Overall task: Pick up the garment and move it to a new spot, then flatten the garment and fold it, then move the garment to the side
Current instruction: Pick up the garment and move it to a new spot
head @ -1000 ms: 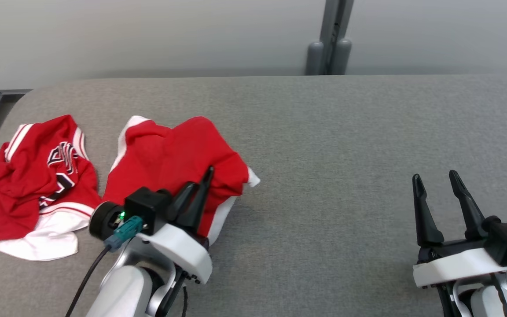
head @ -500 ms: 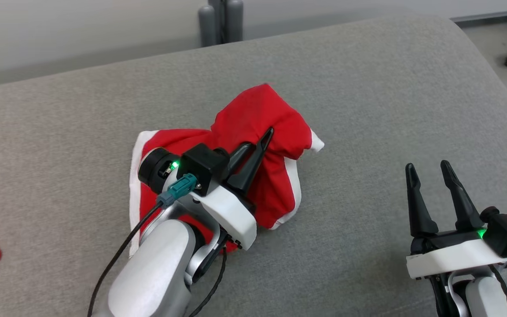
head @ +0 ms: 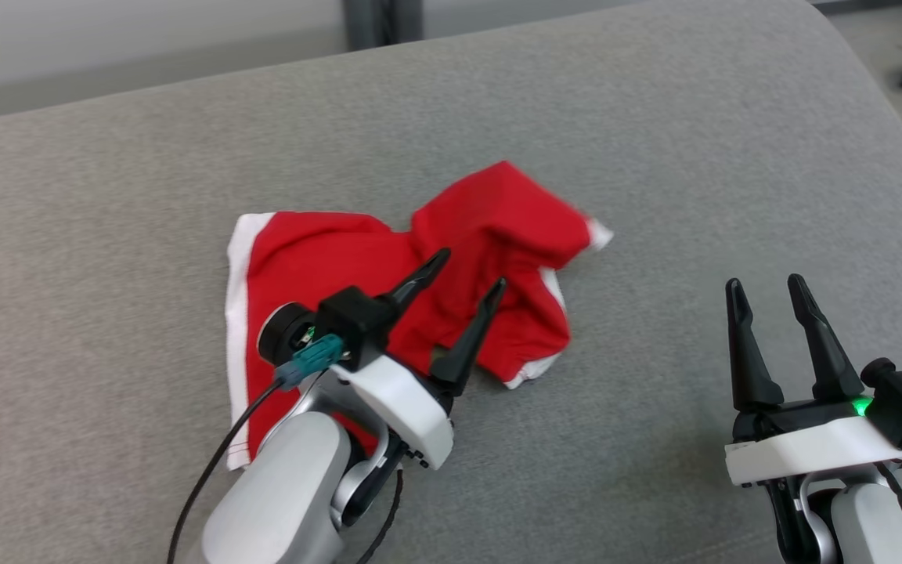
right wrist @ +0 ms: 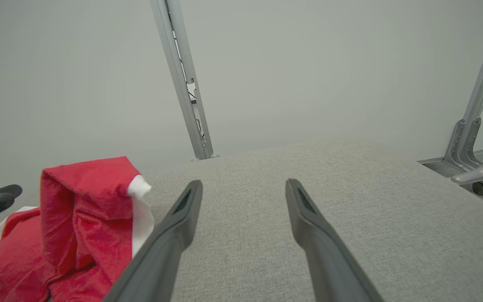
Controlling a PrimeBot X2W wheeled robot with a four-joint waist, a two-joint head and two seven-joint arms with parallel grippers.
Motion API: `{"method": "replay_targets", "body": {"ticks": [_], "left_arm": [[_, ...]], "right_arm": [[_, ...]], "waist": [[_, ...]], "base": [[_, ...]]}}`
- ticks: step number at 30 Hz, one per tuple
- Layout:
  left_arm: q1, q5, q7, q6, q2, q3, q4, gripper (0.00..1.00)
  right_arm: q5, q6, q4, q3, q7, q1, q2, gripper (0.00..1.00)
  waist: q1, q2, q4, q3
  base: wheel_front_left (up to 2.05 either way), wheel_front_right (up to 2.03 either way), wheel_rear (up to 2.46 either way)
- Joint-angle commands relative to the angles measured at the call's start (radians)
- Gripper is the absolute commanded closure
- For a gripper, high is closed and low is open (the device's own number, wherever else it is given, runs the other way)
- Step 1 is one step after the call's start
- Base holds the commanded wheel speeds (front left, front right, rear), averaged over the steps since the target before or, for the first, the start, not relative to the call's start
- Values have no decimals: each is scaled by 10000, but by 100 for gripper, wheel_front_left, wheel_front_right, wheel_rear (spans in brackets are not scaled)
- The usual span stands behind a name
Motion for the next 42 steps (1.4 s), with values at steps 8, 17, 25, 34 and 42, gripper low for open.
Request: {"method": "replay_targets", "body": {"ticks": [8, 17, 25, 34, 42], "left_arm": [[374, -16, -1243, 777, 625, 977, 434, 0], [1119, -269, -1702, 1596, 1442, 2439, 405, 0], [2235, -301, -1766, 1676, 1817, 3216, 144, 0], [3290, -38, -1760, 1629, 1756, 3246, -340, 0], [4055, 56, -1752, 1810, 1958, 3278, -672, 0]], "right_arm": [[-394, 1, 62, -109, -52, 162, -41, 0], [-718, 1, 117, -267, -52, 389, -47, 0], [-921, 1, 185, -538, -52, 863, -45, 0], [-1163, 3, 289, -756, 101, 1481, -45, 0], [-1269, 1, 14, -922, 289, 1908, -42, 0]], "waist": [[0, 0, 1350, -678], [0, 0, 2227, -1185], [0, 0, 2738, -1692], [0, 0, 2670, -2368], [0, 0, 2490, -2713]], "base": [[0, 0, 0], [0, 0, 0], [0, 0, 0], [0, 0, 0], [0, 0, 0]]}}
